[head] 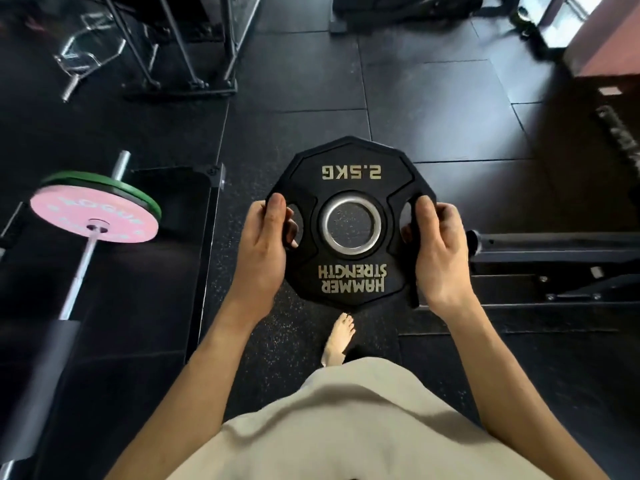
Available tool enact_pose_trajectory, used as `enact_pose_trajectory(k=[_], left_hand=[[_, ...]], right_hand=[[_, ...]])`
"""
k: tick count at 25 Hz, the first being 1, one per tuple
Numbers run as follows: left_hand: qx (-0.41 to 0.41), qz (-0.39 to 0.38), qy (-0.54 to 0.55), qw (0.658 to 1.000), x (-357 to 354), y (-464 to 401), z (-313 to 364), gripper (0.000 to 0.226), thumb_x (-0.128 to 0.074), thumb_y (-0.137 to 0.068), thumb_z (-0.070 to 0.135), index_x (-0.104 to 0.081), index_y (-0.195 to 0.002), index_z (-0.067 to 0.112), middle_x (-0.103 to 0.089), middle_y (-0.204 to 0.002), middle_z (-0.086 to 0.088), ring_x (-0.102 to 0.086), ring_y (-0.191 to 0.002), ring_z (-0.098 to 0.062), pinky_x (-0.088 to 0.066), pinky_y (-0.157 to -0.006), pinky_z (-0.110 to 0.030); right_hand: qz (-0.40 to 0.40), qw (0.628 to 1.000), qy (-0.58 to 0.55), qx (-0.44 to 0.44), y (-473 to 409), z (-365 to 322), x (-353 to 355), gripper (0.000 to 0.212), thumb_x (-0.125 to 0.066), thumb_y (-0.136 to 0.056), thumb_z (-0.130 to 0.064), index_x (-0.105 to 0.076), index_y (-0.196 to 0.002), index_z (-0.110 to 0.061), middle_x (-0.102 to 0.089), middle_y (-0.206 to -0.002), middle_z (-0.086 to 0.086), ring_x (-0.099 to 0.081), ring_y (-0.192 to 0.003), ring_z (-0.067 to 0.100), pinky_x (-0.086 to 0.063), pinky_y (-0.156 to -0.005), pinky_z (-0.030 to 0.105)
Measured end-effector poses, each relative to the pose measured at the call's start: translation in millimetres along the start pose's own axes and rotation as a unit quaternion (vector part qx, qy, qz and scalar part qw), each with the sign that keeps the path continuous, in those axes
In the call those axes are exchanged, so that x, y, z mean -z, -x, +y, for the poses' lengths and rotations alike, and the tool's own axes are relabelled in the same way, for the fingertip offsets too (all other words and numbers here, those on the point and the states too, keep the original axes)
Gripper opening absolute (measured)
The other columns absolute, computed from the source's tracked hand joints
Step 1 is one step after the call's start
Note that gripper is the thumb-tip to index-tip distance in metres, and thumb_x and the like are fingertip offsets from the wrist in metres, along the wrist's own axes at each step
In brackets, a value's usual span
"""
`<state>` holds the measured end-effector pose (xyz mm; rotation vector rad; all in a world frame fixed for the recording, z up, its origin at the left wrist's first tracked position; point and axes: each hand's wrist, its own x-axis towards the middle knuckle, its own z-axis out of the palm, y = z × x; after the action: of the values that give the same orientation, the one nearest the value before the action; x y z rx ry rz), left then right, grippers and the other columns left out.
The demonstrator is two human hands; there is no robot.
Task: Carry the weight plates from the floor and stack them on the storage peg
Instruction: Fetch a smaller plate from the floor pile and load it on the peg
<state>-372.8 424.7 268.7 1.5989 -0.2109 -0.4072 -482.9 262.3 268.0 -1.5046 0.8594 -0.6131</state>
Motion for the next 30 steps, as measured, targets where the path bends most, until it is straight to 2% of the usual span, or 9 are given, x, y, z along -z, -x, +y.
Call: enact_pose_trajectory(k=[5, 7, 9, 13, 15, 19, 24, 30], left_hand=[[-0.006, 0.006, 0.004, 1.0, -35.4, -123.0, 27.1, 0.031, -0.041, -0.102, 0.042, -0.053, -0.084, 0.02, -0.053, -0.079, 0.004, -0.052, -0.075, -0.008, -0.045, -0.073, -0.027], [-0.01, 0.004, 0.002, 1.0, -53.4, -171.9, 37.0, 0.033, -0.041, -0.103, 0.042, -0.054, -0.087, 0.016, -0.055, -0.081, 0.002, -0.052, -0.076, -0.009, -0.046, -0.074, -0.026], [-0.01, -0.015, 0.005, 1.0, -74.1, -225.2, 42.5, 0.034, -0.041, -0.102, 0.043, -0.055, -0.093, 0.013, -0.056, -0.087, -0.003, -0.053, -0.081, -0.014, -0.047, -0.077, -0.03], [-0.008, -0.054, 0.005, 0.998, -118.9, -330.5, 52.4, 0.037, -0.041, -0.102, 0.044, -0.054, -0.094, 0.01, -0.054, -0.085, -0.004, -0.053, -0.08, -0.016, -0.047, -0.075, -0.032], [-0.011, -0.088, -0.006, 0.996, -148.7, -397.0, 58.5, 0.039, -0.04, -0.102, 0.046, -0.054, -0.093, 0.01, -0.054, -0.083, -0.003, -0.052, -0.078, -0.014, -0.047, -0.075, -0.033], [-0.022, -0.167, -0.035, 0.985, -213.4, -524.2, 88.4, 0.036, -0.04, -0.101, 0.049, -0.052, -0.086, 0.018, -0.051, -0.074, 0.006, -0.05, -0.067, -0.006, -0.045, -0.069, -0.025], [-0.028, -0.264, -0.034, 0.964, -314.6, -642.7, 117.6, 0.034, -0.039, -0.102, 0.043, -0.05, -0.082, 0.018, -0.05, -0.066, 0.015, -0.048, -0.061, 0.0, -0.043, -0.062, -0.016], [-0.039, -0.366, -0.035, 0.929, -471.2, -762.8, 126.8, 0.033, -0.038, -0.101, 0.046, -0.05, -0.085, 0.02, -0.05, -0.067, 0.014, -0.047, -0.061, -0.001, -0.042, -0.066, -0.024]], right_hand=[[-0.02, 0.999, -0.027, -0.016, -125.7, -24.9, -33.5, 0.022, -0.047, -0.101, -0.037, -0.051, -0.09, -0.019, -0.054, -0.076, -0.002, -0.05, -0.066, 0.004, -0.044, -0.064, 0.022], [-0.015, 0.999, -0.033, -0.015, -175.6, -33.6, -42.1, 0.022, -0.047, -0.102, -0.036, -0.05, -0.088, -0.019, -0.054, -0.076, -0.001, -0.049, -0.066, 0.006, -0.043, -0.063, 0.023], [0.002, 1.0, -0.025, -0.004, -227.7, -40.7, -49.7, 0.022, -0.047, -0.102, -0.035, -0.049, -0.086, -0.02, -0.054, -0.076, -0.002, -0.049, -0.065, 0.004, -0.042, -0.064, 0.022], [0.037, 0.999, -0.017, 0.008, -326.2, -45.1, -62.4, 0.024, -0.046, -0.102, -0.039, -0.049, -0.085, -0.022, -0.054, -0.075, -0.004, -0.049, -0.067, 0.006, -0.042, -0.066, 0.027], [0.065, 0.998, -0.009, 0.013, -385.8, -50.4, -69.8, 0.024, -0.045, -0.102, -0.038, -0.049, -0.087, -0.021, -0.053, -0.076, -0.002, -0.049, -0.069, 0.008, -0.043, -0.065, 0.025], [0.152, 0.988, -0.002, 0.003, -496.7, -75.6, -74.9, 0.024, -0.042, -0.104, -0.033, -0.049, -0.092, -0.013, -0.051, -0.073, -0.004, -0.048, -0.057, -0.004, -0.04, -0.056, 0.012], [0.257, 0.966, -0.017, -0.008, -611.7, -91.1, -55.4, 0.022, -0.043, -0.103, -0.034, -0.049, -0.089, -0.019, -0.055, -0.074, -0.006, -0.051, -0.058, -0.007, -0.041, -0.059, 0.009], [0.336, 0.941, -0.022, -0.004, -762.4, -86.4, 7.9, 0.022, -0.043, -0.103, -0.035, -0.05, -0.092, -0.018, -0.057, -0.074, -0.005, -0.053, -0.06, -0.007, -0.043, -0.061, 0.009]])
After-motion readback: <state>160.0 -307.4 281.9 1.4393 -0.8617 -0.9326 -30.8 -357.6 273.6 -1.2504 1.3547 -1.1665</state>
